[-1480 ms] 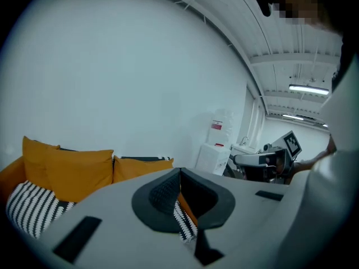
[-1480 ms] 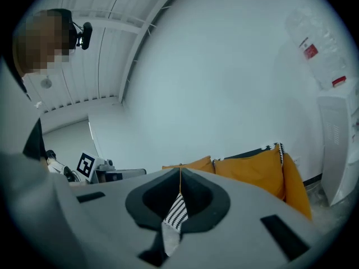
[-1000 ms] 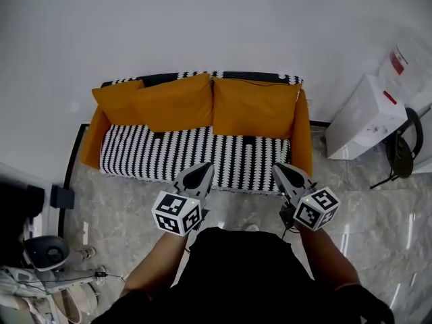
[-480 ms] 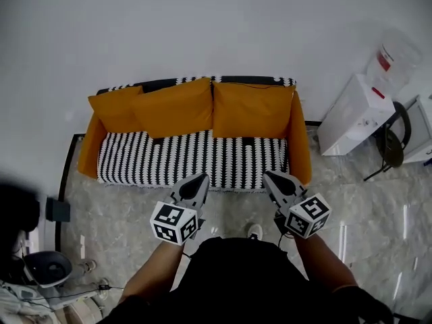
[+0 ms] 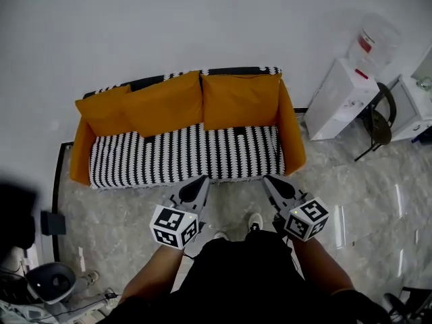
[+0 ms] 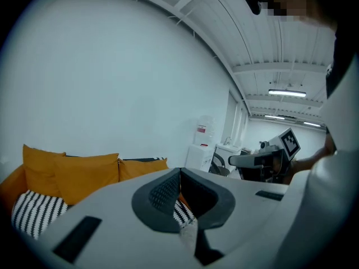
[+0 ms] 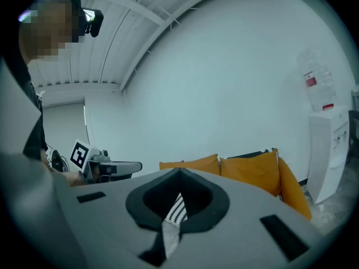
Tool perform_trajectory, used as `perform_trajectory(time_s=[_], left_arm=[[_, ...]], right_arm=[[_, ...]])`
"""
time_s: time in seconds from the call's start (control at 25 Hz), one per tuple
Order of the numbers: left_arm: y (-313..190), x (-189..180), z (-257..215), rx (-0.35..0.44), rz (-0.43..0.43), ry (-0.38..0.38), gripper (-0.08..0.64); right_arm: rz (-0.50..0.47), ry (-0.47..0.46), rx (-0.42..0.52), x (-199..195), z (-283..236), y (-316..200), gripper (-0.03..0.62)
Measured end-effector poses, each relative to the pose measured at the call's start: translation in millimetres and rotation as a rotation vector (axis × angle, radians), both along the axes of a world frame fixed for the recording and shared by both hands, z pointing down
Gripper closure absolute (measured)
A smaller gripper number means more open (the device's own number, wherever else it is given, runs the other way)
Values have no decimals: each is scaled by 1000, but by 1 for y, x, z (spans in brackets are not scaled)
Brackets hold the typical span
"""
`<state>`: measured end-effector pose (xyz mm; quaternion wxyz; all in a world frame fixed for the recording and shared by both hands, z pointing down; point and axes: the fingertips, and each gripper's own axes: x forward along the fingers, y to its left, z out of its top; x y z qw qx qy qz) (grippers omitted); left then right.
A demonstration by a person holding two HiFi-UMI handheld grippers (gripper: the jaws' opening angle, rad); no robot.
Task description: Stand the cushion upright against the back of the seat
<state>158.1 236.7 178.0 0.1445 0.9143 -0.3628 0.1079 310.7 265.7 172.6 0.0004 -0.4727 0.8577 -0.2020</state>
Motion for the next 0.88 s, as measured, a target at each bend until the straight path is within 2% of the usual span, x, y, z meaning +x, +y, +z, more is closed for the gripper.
perform_trajectory(time_s=[0.2, 0.48, 0.64, 0.88], left_arm=[[11, -4, 2, 1, 5, -1, 543], [16, 0, 0, 8, -11, -16, 543], [18, 15, -7, 9, -25, 14, 543], [20, 32, -9, 25, -17, -6, 543]], right_arm=[[9, 30, -7, -3, 7, 17, 557], [-2, 89, -28, 16, 10, 22, 557], [-31, 170, -13, 21, 8, 21, 557], [-53, 174, -2, 27, 7, 26, 557]])
